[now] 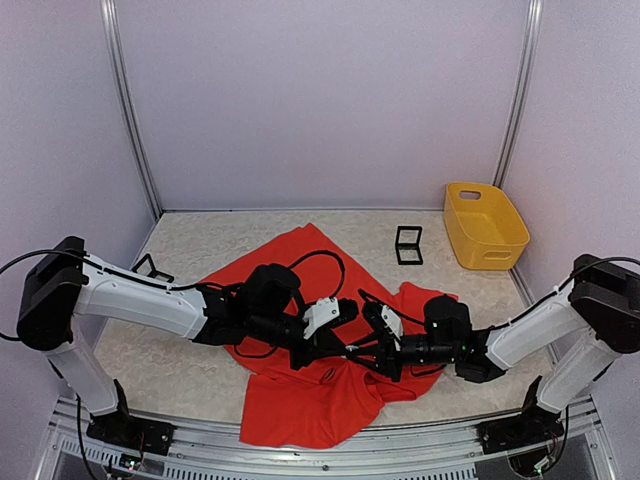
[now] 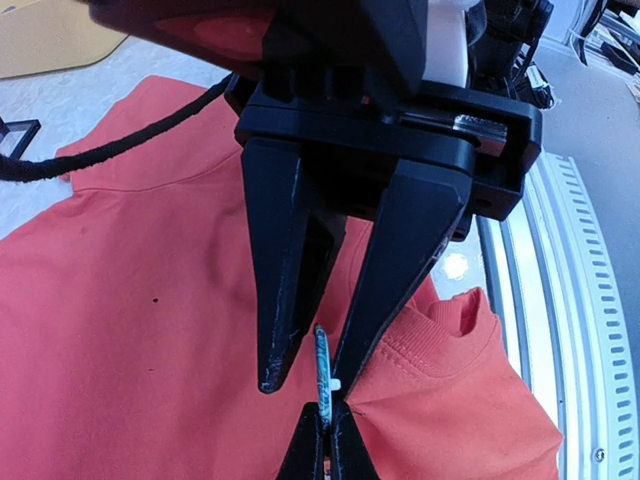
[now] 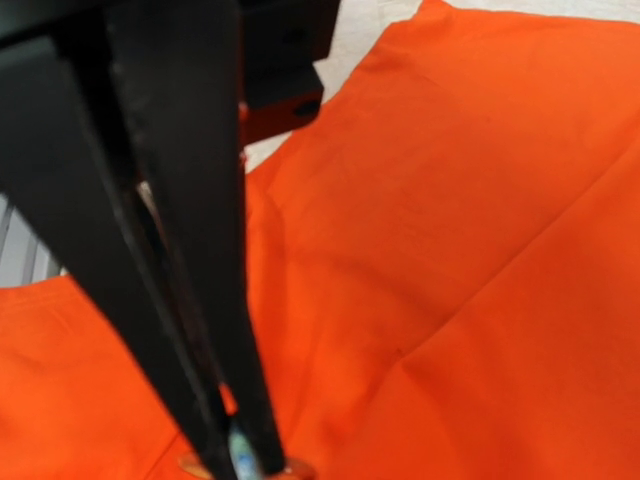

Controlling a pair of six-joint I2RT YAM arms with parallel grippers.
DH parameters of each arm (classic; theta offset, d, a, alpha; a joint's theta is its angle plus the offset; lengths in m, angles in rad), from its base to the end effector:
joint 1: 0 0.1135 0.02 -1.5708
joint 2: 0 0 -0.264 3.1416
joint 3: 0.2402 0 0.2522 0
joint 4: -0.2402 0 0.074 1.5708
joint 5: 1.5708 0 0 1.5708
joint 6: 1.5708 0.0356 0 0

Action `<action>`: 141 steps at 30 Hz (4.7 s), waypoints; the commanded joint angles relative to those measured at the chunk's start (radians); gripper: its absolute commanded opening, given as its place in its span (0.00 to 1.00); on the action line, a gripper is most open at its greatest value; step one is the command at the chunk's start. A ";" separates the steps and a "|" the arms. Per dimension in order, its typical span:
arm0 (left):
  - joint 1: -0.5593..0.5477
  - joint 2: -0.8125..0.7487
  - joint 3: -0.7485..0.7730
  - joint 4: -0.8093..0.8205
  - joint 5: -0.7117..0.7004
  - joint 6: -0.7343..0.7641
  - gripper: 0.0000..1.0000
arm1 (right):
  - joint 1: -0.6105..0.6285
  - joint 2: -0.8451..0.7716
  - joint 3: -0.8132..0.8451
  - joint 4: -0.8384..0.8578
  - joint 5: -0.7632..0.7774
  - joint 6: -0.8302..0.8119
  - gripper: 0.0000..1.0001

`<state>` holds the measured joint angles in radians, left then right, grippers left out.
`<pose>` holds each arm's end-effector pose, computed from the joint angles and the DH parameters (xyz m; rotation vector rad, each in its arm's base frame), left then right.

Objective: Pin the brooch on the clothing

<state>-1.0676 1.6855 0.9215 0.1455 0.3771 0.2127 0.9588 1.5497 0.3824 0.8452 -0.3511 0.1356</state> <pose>0.1601 -0.3181 0.1875 1.5361 1.6883 -0.8801 0.1438 0.2261 0.1417 -1.0367 1.7345 1.0550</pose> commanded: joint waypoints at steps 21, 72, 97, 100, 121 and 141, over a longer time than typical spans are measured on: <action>-0.035 -0.023 -0.014 -0.009 0.049 0.018 0.00 | -0.140 -0.050 -0.001 -0.005 -0.016 0.217 0.16; 0.567 0.280 0.148 -0.307 -0.582 -0.464 0.41 | -0.591 0.209 0.421 -0.899 0.409 0.228 0.13; 0.152 -0.253 -0.156 -0.377 -0.400 -0.713 0.25 | -0.174 0.046 0.486 -1.054 0.124 0.167 0.00; 0.028 -0.274 -0.233 -0.469 -0.415 -0.831 0.19 | -0.163 0.079 0.443 -1.070 0.121 0.259 0.00; -0.197 -0.360 -0.262 -0.705 -0.506 -0.982 0.26 | -0.179 -0.078 0.369 -1.198 0.203 0.302 0.00; 0.673 -0.819 -0.650 0.566 -1.154 -0.372 0.95 | -0.752 -0.575 0.125 -0.527 0.745 0.033 0.99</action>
<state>-0.5426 0.9020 0.4358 0.2604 -0.6926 -0.3134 0.2176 0.9928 0.6029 0.1413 0.1726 0.2276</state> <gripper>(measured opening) 0.869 0.993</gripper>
